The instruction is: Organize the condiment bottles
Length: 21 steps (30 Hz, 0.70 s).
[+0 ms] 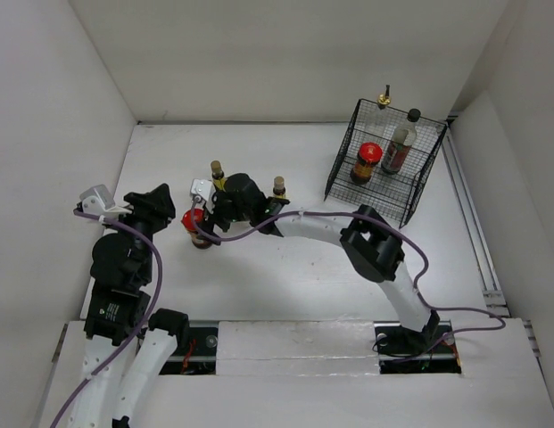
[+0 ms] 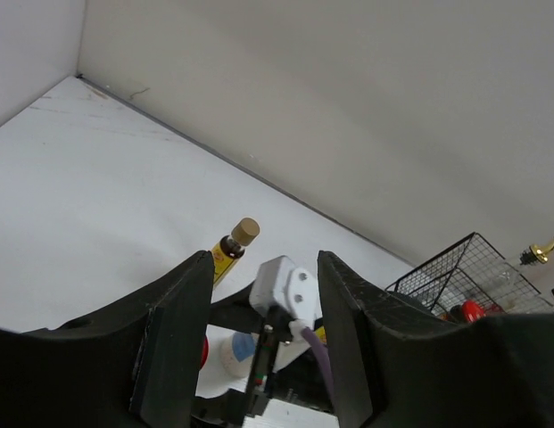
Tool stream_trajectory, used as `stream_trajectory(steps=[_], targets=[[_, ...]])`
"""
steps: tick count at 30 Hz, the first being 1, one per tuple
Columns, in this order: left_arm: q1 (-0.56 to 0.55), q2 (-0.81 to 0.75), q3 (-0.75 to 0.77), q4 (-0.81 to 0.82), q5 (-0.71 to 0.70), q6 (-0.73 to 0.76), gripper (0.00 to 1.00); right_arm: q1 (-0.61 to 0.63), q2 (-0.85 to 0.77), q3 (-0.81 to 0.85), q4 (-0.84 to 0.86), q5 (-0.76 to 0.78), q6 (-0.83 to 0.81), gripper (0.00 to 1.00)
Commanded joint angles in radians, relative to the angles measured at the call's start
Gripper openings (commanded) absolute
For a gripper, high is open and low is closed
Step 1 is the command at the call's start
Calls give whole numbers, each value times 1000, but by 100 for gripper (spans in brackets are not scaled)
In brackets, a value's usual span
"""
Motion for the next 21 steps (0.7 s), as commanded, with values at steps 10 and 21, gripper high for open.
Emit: stream_trajectory(steps=[10, 21], targets=[[5, 23, 25, 16, -116, -79, 46, 13, 85, 150, 126, -20, 64, 86], [29, 48, 70, 13, -24, -79, 24, 4, -99, 32, 301, -112, 175, 42]])
